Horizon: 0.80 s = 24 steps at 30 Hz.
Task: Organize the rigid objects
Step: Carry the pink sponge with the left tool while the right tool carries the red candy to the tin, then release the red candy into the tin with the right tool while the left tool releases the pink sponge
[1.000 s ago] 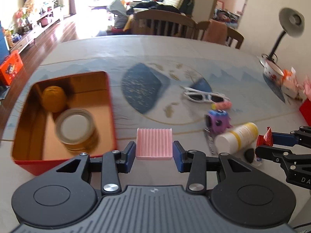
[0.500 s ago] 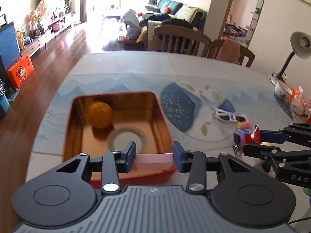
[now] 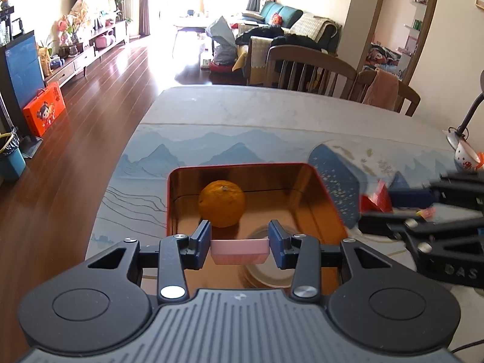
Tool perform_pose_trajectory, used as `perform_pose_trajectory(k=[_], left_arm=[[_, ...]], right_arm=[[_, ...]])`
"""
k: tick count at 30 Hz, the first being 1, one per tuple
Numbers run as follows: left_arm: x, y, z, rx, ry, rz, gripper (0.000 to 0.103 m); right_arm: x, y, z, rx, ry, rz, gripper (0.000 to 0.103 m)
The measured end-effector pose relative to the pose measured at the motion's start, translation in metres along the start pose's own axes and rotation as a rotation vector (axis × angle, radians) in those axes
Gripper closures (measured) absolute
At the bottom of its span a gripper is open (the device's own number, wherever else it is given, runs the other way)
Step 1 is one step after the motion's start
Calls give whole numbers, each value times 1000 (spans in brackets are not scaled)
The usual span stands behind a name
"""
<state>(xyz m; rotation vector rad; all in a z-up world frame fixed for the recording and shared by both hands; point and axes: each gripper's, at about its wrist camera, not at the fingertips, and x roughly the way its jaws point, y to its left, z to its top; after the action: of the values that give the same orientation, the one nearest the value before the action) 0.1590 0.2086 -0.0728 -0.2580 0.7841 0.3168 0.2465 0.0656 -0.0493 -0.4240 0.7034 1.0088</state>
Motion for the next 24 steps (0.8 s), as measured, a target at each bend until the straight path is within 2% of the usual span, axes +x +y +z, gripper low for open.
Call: perform_pose_trajectory(k=[5, 10, 18, 24], left_arm=[[19, 8, 0, 34, 12, 1, 63], [35, 17, -1, 46, 35, -2, 63], [47, 24, -5, 60, 67, -15, 63], [49, 20, -8, 102, 61, -17, 63]], right_arm=[[38, 5, 15, -37, 48, -26, 67], [68, 7, 16, -67, 94, -39, 67], [88, 11, 16, -96, 147, -8, 66], [95, 14, 18, -108, 175, 13, 64]])
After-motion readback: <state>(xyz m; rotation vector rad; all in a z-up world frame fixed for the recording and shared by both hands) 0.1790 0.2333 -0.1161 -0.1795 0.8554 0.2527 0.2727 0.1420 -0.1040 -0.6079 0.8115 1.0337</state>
